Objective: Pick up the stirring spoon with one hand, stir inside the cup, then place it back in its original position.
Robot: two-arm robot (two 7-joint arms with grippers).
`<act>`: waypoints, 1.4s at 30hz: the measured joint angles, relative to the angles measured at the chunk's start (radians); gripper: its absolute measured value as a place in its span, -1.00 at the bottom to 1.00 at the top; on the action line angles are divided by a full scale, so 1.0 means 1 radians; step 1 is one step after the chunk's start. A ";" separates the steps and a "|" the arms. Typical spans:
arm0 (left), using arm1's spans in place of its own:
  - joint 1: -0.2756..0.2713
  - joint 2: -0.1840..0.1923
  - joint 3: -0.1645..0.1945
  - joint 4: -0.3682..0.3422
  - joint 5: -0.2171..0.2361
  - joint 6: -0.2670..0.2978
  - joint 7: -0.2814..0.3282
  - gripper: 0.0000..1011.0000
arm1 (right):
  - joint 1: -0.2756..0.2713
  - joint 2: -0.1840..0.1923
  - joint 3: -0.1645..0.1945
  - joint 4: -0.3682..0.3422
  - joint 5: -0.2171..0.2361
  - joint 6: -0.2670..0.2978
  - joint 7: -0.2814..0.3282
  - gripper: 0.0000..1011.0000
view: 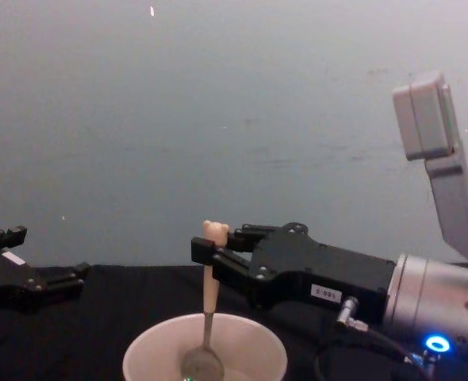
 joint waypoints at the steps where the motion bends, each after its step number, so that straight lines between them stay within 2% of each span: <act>1: 0.000 0.000 0.000 0.000 0.000 0.000 0.000 0.98 | 0.000 -0.001 0.000 0.001 -0.001 0.000 0.000 -0.58; 12: 0.000 0.000 0.000 0.000 0.000 0.000 0.000 0.98 | -0.010 0.008 0.015 -0.011 -0.007 0.004 -0.010 -0.58; 21: 0.000 0.000 0.000 0.000 0.000 0.000 0.000 0.98 | -0.060 0.057 0.032 -0.091 0.015 0.028 -0.002 -0.58; 29: 0.000 0.000 0.000 0.000 0.000 0.000 0.000 0.98 | -0.100 0.091 0.022 -0.157 0.038 0.048 0.024 -0.58; 34: 0.000 0.000 0.000 0.000 0.000 0.000 0.000 0.98 | -0.105 0.090 0.007 -0.169 0.046 0.054 0.033 -0.58; 39: 0.000 0.000 0.000 0.000 0.000 0.000 0.000 0.98 | -0.093 0.072 -0.006 -0.159 0.046 0.054 0.030 -0.58; 42: 0.000 0.000 0.000 0.000 0.000 0.000 0.000 0.98 | -0.072 0.049 -0.012 -0.129 0.038 0.049 0.017 -0.58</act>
